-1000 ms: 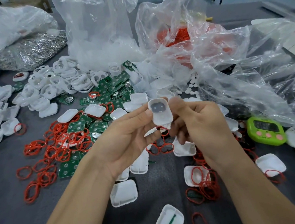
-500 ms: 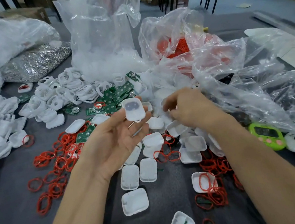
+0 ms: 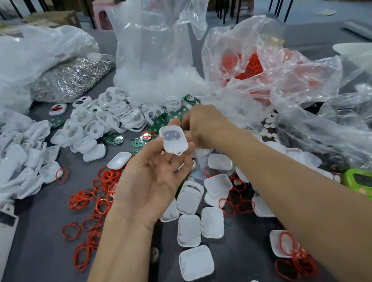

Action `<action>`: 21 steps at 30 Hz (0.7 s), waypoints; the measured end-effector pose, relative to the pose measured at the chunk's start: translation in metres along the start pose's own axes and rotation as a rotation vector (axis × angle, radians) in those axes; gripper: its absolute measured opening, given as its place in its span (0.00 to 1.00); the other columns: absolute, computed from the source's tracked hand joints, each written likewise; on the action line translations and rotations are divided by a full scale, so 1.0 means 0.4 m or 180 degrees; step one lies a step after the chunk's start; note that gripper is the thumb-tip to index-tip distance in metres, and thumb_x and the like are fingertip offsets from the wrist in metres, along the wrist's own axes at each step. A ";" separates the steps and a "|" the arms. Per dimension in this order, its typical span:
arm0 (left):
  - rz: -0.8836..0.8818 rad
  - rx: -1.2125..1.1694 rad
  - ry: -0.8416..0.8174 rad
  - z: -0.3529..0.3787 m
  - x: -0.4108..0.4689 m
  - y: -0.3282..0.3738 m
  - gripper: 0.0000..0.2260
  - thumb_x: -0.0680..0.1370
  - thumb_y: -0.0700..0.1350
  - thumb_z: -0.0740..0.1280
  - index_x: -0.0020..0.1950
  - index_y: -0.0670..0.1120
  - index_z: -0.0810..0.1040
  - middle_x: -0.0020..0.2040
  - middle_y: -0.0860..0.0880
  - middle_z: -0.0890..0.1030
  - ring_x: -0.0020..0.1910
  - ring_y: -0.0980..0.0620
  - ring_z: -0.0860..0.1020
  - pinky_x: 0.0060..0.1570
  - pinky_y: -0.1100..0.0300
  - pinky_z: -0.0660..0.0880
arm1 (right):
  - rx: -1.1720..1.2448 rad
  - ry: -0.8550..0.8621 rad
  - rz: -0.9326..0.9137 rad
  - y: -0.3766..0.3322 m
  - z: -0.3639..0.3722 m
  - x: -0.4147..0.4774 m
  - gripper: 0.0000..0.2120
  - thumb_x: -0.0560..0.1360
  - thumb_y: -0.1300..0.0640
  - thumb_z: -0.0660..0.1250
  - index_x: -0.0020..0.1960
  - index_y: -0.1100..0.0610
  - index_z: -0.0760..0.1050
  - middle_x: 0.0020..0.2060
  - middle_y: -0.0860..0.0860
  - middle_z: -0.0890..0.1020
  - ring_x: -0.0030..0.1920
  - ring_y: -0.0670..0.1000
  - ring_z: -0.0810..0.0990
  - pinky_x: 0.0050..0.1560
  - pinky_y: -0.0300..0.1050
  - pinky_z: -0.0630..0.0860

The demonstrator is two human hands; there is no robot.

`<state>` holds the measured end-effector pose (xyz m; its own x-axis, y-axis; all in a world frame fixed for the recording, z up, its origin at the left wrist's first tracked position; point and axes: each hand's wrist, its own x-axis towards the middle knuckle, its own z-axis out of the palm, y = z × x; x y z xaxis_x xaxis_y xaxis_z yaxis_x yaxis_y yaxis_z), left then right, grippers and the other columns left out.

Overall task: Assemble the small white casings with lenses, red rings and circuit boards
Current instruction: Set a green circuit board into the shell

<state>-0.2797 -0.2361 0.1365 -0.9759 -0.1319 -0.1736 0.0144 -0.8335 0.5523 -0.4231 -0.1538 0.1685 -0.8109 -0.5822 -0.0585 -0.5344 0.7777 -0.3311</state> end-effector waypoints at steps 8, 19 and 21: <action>0.0005 -0.0197 -0.0016 -0.015 -0.001 0.011 0.16 0.78 0.43 0.66 0.64 0.41 0.84 0.51 0.41 0.85 0.48 0.46 0.84 0.48 0.57 0.82 | 0.0303 0.0227 -0.0129 0.038 -0.016 -0.022 0.06 0.74 0.63 0.74 0.47 0.54 0.88 0.43 0.51 0.87 0.43 0.48 0.82 0.46 0.37 0.79; -0.0264 0.0383 -0.0022 0.025 0.004 -0.055 0.16 0.76 0.44 0.67 0.62 0.42 0.85 0.55 0.40 0.84 0.51 0.45 0.84 0.49 0.55 0.82 | 0.2817 0.1349 0.0132 0.180 -0.044 -0.329 0.14 0.71 0.67 0.76 0.42 0.48 0.88 0.36 0.46 0.88 0.37 0.48 0.88 0.41 0.41 0.84; -0.0322 0.0587 -0.0083 0.042 0.003 -0.081 0.16 0.76 0.44 0.68 0.62 0.43 0.85 0.55 0.41 0.85 0.50 0.46 0.85 0.48 0.55 0.83 | 0.3134 0.1527 0.0112 0.190 -0.020 -0.352 0.15 0.69 0.68 0.78 0.43 0.47 0.88 0.37 0.47 0.88 0.39 0.48 0.88 0.42 0.36 0.81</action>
<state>-0.2850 -0.2002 0.1322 -0.9757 -0.0366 -0.2161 -0.1218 -0.7291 0.6734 -0.3513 -0.0109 0.1589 -0.9445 -0.2445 0.2194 -0.2578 0.1375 -0.9564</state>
